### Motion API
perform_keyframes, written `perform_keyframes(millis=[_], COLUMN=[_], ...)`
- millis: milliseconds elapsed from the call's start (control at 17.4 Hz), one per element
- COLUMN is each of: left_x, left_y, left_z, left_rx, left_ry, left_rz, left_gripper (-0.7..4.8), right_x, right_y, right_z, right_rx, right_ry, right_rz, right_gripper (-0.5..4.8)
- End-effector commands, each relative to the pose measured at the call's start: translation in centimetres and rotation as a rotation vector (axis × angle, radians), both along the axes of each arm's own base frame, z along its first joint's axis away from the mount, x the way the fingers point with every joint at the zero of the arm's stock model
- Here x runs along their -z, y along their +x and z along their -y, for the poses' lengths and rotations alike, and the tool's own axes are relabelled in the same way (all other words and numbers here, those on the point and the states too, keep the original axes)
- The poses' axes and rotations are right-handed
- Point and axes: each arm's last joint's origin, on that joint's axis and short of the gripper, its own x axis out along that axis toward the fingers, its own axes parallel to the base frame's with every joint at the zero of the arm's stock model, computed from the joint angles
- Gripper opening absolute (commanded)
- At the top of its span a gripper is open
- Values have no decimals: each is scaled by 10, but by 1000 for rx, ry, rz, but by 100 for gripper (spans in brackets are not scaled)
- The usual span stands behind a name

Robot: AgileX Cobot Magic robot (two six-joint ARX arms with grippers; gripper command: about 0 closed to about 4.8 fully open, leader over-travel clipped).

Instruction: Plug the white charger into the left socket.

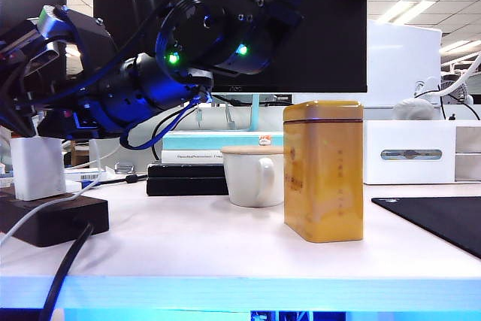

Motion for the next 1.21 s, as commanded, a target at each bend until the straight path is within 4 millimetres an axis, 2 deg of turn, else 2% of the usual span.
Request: perform_keyframes(millis=[57,345,460,632,747,1092,1207], left_x=[36,35,35,31,18,-41,-51], left_y=[-4,-5,-5,-3,-3,-4,-2], left_z=[-2,-1,-1,-1,-1,-1,-2], left_rx=[-17,-6,-3,-10,-14,-47,-55], left_ry=[141,141,141,143,144,145,161], left_rz=[-221,-227,-227,-191,-141,33,57], left_gripper=[-6,-6,-6,-6,-6,-6,-6], right_x=[19,23,26,21,13,-15,-20], right_y=[-4,-6,-10,-11,-8,-5,-4], right_z=[3,4,3,-2,-3,-2,-2], right_rx=[11,0,-40,-2,16,47,59], right_ry=[-125,-170,-221,-189,-130,-3,19], right_rz=[-105,-110,-57,-5,35,128,128], right_gripper=[-5,-5,-5,-5,-5,-5,-5])
